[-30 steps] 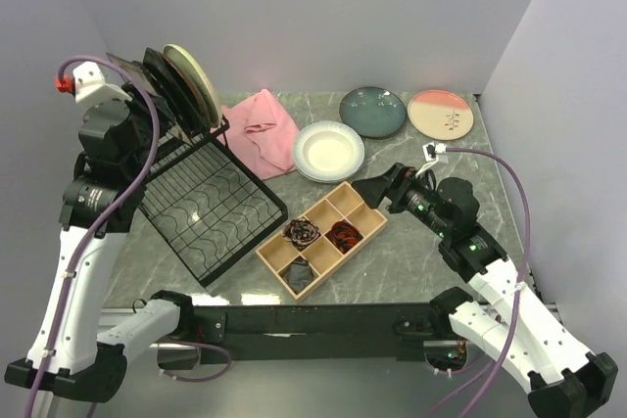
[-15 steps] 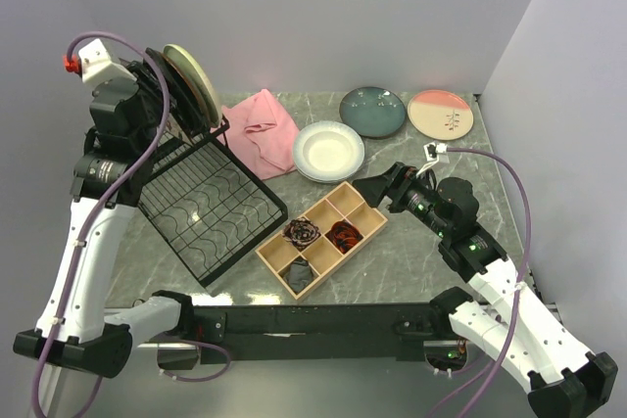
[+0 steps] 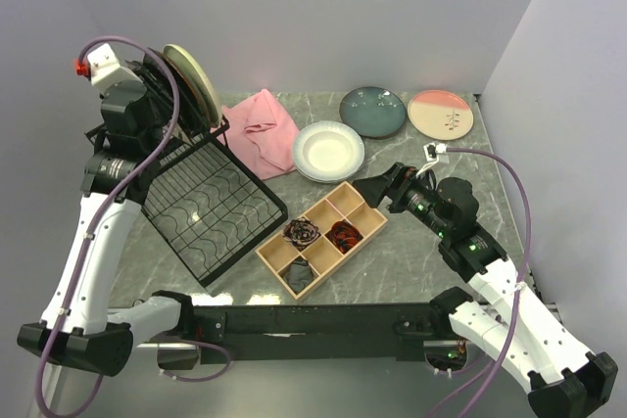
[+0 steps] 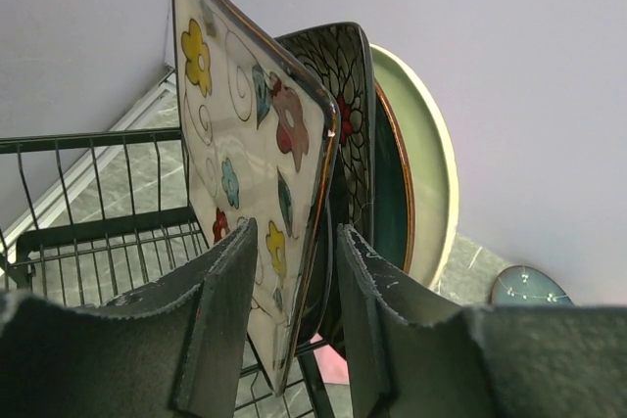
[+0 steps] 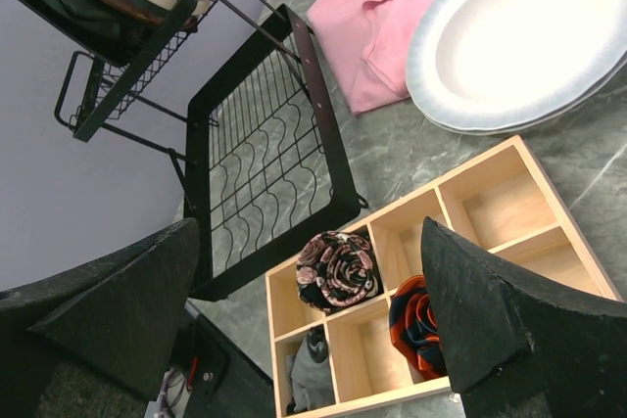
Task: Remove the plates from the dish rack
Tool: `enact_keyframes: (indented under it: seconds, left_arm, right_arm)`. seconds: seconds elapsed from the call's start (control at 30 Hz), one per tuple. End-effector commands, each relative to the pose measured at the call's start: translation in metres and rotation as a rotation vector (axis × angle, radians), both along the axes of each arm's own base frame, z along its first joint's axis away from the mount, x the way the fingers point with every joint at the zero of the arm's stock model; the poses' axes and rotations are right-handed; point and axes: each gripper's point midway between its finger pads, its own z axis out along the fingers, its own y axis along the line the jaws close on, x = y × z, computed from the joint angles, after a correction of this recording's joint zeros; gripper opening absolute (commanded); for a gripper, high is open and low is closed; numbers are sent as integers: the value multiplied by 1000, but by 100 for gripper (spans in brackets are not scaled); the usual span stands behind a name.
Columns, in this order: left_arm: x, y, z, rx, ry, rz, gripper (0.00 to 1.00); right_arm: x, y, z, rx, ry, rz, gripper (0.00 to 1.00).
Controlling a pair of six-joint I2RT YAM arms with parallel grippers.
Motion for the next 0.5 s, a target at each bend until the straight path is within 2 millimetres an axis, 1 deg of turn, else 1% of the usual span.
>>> enact_keyframes:
  seconds: [0.0, 0.07, 0.23, 0.3, 0.47]
  left_arm:
    - [9, 4, 3, 6, -21, 23, 43]
    - [12, 6, -1, 14, -5, 35, 41]
    - [9, 14, 0, 32, -9, 79, 40]
    - [5, 20, 5, 44, -11, 107, 39]
    - [4, 22, 12, 52, -18, 108, 38]
  right_arm:
    - [0, -3, 20, 13, -65, -14, 100]
    - [0, -2, 19, 14, -64, -13, 100]
    - [1, -1, 19, 11, -53, -10, 100]
    - [1, -1, 20, 11, -57, -8, 100]
    - [0, 0, 21, 19, -62, -7, 100]
